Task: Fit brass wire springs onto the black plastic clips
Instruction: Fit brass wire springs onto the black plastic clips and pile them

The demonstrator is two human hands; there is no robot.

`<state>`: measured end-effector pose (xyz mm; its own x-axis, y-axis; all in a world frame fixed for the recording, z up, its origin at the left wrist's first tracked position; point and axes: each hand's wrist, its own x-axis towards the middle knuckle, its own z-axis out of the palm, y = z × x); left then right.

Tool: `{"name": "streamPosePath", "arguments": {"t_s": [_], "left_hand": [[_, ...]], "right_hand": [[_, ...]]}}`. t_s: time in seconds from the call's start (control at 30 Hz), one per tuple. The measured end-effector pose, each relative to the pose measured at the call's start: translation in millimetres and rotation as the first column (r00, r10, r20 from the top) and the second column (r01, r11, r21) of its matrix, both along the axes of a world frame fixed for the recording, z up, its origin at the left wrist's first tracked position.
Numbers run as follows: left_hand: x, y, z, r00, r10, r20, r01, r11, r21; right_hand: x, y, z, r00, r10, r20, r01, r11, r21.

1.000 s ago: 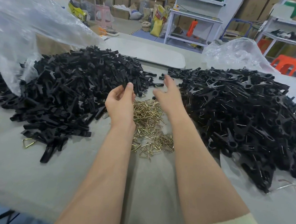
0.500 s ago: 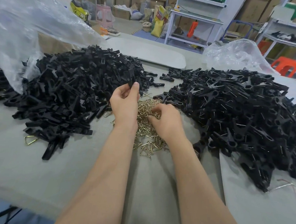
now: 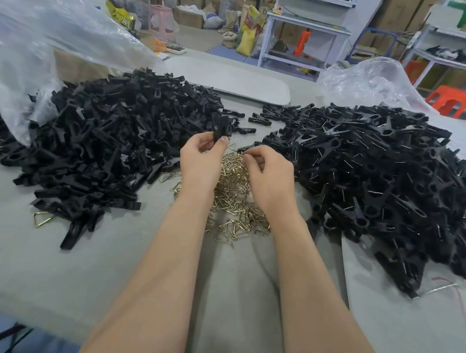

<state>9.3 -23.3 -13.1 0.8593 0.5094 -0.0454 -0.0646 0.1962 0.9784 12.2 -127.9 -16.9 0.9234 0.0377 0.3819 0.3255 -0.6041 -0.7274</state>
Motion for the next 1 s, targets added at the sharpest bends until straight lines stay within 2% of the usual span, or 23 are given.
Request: {"name": "streamPosePath", "arguments": {"t_s": [0.13,0.2,0.3,0.37,0.53,0.67,0.73,0.87,1.0], "left_hand": [[-1,0,0,1.0,-0.004,0.0,0.004,1.0,0.014],[-1,0,0,1.0,-0.003,0.002,0.003,1.0,0.02],[0,1,-1,1.0,0.008,0.006,-0.009,0.999,0.045],[1,1,-3,1.0,0.015,0.013,-0.016,0.995,0.097],[3,2,-8,0.998,-0.003,0.068,-0.022,0.936,0.353],[2,-1,-10,0.997,-0.056,0.053,0.02,0.857,0.515],[2,-2,-10,0.998,-0.06,0.033,0.033,0.841,0.54],[2,-2,-10,0.998,-0.059,0.037,0.029,0.833,0.552],[1,-2,-9,0.998,-0.043,0.051,0.007,0.828,0.561]], "right_hand": [[0,1,3,0.995,-0.051,0.089,0.042,0.994,0.098],[-1,2,5,0.996,-0.03,0.086,0.021,0.994,0.104],[-1,4,4,0.995,0.077,-0.067,-0.082,0.994,-0.074],[0,2,3,0.989,0.063,-0.131,-0.077,0.991,-0.106],[3,-14,7,0.992,-0.078,-0.099,0.1,0.967,0.234],[4,-24,14,0.992,0.021,-0.125,0.047,0.857,0.513],[4,-24,17,0.991,0.074,-0.11,0.002,0.823,0.568],[2,-21,18,0.996,0.051,-0.069,-0.008,0.86,0.511],[0,-18,17,0.998,0.03,-0.057,-0.006,0.924,0.383]]}}
